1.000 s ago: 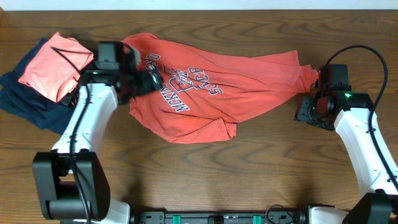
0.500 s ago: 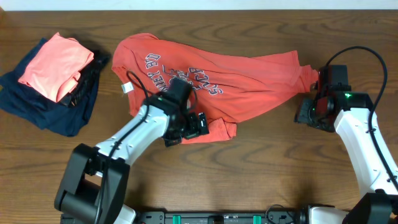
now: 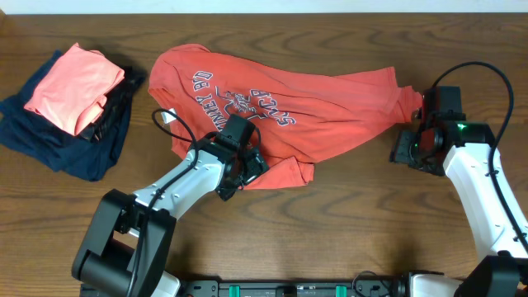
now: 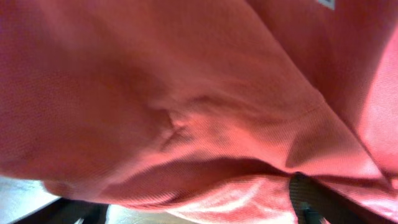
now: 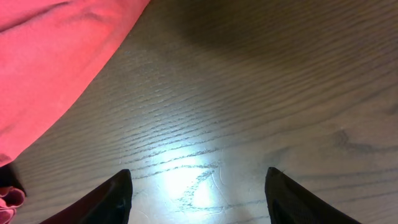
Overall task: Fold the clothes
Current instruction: 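Regrasp the shirt hem with the left gripper and pull it down-left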
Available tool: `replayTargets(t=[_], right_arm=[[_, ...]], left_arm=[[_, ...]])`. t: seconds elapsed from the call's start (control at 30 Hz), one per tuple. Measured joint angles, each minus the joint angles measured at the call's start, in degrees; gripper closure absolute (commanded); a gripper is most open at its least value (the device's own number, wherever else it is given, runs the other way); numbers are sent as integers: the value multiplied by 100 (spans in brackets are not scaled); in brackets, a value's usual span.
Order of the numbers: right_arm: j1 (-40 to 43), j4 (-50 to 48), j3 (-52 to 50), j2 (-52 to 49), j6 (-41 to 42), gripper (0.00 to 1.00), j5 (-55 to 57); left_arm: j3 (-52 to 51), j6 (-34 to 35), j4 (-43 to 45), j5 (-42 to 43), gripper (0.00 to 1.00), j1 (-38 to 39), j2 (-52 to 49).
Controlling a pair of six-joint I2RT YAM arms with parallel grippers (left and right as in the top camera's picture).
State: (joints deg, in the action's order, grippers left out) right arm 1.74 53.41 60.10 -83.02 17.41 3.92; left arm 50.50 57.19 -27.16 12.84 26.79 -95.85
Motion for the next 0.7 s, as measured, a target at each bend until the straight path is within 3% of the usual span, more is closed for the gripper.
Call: replayTargets(t=[0.1,0.33,0.43,0.6,0.7], right_arm=[[0,13,0,0,0,33,0],[0,63,0,0,-2,32,2],[0,94,0,0,-7,31,39],[2,273,0,0,7,27,243],[48,247,0,-4,11,25,328]], left_arm=[[-46,166,2,-105,44,39,-2],[-205,444,48,-192,85,149,15],[-225,229,-101,-138,94,149,26],[-286,-608,-1147,-42,94,-155,267],[-321,-1244,-1963,-2,94,-841,892]])
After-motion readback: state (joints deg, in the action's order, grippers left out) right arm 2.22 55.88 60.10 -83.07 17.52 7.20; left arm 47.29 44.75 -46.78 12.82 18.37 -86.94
